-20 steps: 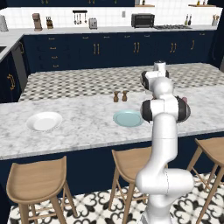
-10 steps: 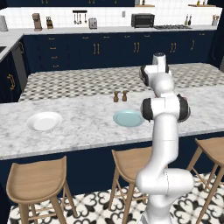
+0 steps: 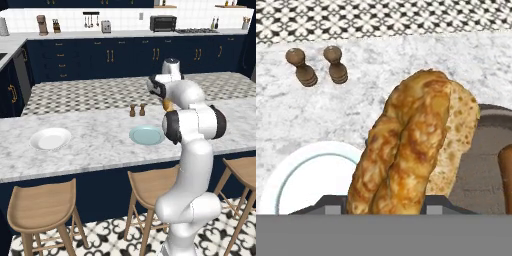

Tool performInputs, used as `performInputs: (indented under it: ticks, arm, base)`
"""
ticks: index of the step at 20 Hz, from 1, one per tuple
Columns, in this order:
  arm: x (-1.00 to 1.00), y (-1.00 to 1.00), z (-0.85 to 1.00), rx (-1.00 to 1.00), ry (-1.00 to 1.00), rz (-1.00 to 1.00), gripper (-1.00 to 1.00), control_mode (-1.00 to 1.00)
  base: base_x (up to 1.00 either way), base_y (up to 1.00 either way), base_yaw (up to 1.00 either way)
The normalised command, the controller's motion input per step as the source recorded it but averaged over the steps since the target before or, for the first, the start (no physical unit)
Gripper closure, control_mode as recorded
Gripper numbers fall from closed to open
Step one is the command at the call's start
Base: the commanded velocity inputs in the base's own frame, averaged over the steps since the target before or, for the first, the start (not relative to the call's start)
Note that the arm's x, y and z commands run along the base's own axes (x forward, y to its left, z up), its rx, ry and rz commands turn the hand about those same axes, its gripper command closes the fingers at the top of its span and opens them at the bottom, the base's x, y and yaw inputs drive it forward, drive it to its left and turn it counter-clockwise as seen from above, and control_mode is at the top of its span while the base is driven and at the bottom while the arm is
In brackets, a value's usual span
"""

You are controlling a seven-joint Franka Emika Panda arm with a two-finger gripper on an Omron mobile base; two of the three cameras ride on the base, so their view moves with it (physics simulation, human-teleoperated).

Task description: Place one bun and one sausage from the bowl on each plate.

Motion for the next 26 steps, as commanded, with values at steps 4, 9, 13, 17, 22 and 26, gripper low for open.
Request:
performInputs:
  ticks: [4,9,13,17,22,26]
  arm:
    - [0.00,1.00,-0.30,0.19,0.17,0.27,1.00,-1.00]
    - [0.00,0.92,-0.55,0.07,0.21,0.18,1.00,-1.00]
    - [0.00,0.34,-0.54,-0.12,0.27,0.05,1.00,-1.00]
    - [0.03,0.07,-0.45,-0.07,0.13,0.00,1.00,-1.00]
    - [0.00,0.06,-0.41,-0.02,0.08,-0.02,1.00,-1.00]
    - [0.00,0.06,-0.30,0.00,0.08,0.00,1.00,-1.00]
  base:
    - [0.00,0.00,0.00]
    - [0.00,0.00,0.00]
    - [0.00,0.00,0.00]
    - [0.00,0.00,0.00]
    - [0.00,0.00,0.00]
    - [0.00,0.00,0.00]
